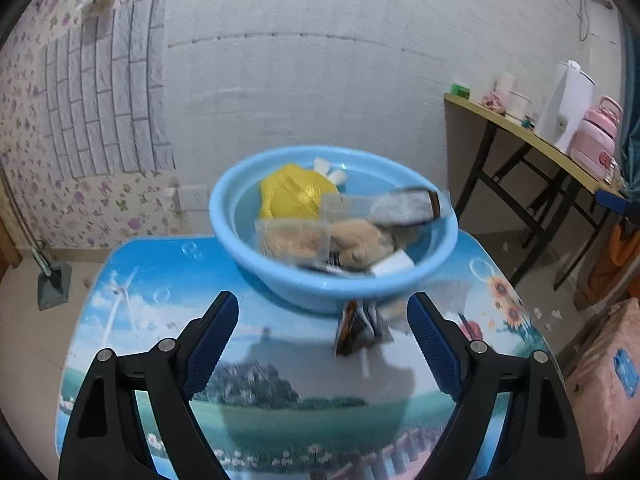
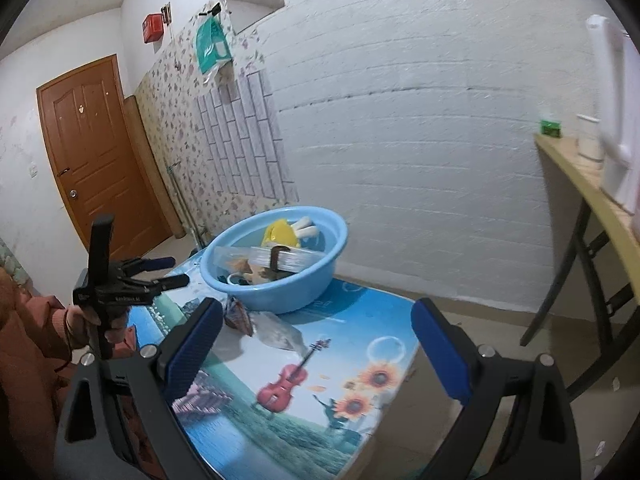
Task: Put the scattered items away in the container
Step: 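Grasp the snack packet with left gripper while right moves toward the swab bag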
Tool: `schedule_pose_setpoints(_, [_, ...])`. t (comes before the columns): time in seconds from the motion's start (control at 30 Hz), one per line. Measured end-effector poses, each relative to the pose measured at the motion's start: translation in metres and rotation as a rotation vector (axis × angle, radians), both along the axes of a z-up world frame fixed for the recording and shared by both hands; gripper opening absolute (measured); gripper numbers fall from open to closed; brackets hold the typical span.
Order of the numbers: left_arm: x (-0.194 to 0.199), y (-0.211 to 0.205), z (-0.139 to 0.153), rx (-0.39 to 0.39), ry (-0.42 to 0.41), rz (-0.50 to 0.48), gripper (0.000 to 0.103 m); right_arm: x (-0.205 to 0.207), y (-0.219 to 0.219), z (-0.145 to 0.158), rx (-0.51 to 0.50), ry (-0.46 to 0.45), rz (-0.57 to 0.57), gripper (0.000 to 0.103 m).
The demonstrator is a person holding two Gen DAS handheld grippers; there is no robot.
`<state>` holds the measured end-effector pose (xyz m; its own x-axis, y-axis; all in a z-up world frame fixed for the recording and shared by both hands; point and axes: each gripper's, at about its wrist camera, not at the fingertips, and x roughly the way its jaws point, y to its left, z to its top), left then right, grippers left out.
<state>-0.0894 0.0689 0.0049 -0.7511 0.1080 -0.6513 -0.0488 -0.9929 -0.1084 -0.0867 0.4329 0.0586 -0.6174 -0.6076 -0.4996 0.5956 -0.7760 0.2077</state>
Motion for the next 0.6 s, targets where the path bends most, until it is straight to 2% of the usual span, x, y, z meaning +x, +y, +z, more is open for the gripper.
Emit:
schedule_pose_setpoints(0.33, [0.010, 0.001, -0.033, 0.030, -0.074, -0.072, 0.086, -0.011, -0.052, -0.029, 0.007, -0.058, 0.020, 0.091])
schedule_pose_setpoints(0.5, [-0.008, 0.017, -0.052, -0.025, -0.109, -0.111, 0.086, -0.021, -0.075, -0.059, 0.027, -0.125, 0.025, 0.085])
schedule_pose_setpoints(0.6, [-0.026, 0.032, -0.062, -0.045, -0.159, -0.156, 0.086, -0.030, -0.088, -0.078, 0.047, -0.176, 0.020, 0.080])
